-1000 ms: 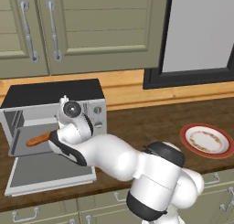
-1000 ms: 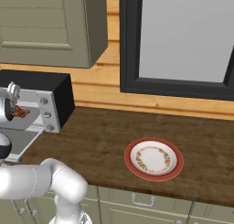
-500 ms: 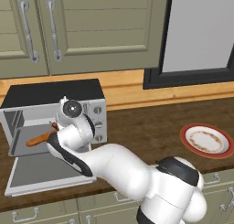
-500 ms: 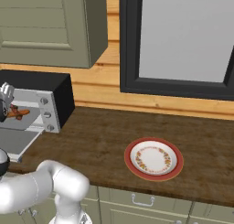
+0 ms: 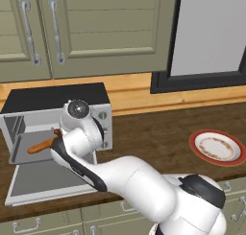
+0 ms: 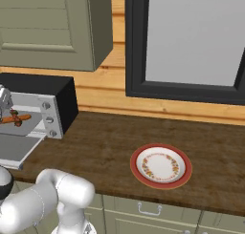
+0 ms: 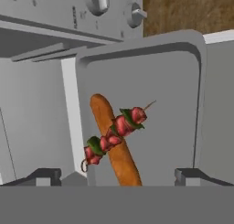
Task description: Pick up the kebab skewer and baguette bread, and place them inside the toaster oven. Close the toaster oven door and start by setting the timer.
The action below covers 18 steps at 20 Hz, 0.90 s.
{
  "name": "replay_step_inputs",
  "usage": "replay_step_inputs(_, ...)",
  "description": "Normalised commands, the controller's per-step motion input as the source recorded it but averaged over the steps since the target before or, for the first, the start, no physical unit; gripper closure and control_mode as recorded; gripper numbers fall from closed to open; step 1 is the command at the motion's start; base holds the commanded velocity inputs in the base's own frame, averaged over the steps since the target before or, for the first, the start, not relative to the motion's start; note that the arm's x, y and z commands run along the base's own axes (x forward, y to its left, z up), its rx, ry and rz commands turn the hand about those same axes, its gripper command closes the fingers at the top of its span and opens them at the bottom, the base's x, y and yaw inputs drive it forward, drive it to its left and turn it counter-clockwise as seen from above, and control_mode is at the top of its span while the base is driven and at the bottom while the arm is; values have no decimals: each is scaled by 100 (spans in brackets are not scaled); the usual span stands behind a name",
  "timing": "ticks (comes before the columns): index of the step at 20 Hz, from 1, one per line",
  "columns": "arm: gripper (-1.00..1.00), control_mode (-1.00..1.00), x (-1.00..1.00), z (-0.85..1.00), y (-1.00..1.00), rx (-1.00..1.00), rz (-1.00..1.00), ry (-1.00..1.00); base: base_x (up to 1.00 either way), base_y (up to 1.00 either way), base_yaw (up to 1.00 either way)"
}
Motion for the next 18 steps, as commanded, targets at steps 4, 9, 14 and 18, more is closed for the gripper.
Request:
replay_step_inputs(4,-100,-100,-44,-5,12,-14,0,5,0,0,0)
replay_step_inputs(9,-100,-100,-47,-1,6,-11,7,2,0,0,0)
replay_step_inputs(14,-100,-100,-28,0,-46,-12,21,1,0,0,0)
replay_step_inputs(18,-100,-100,-7,-3,-36,-25,26,1,0,0,0)
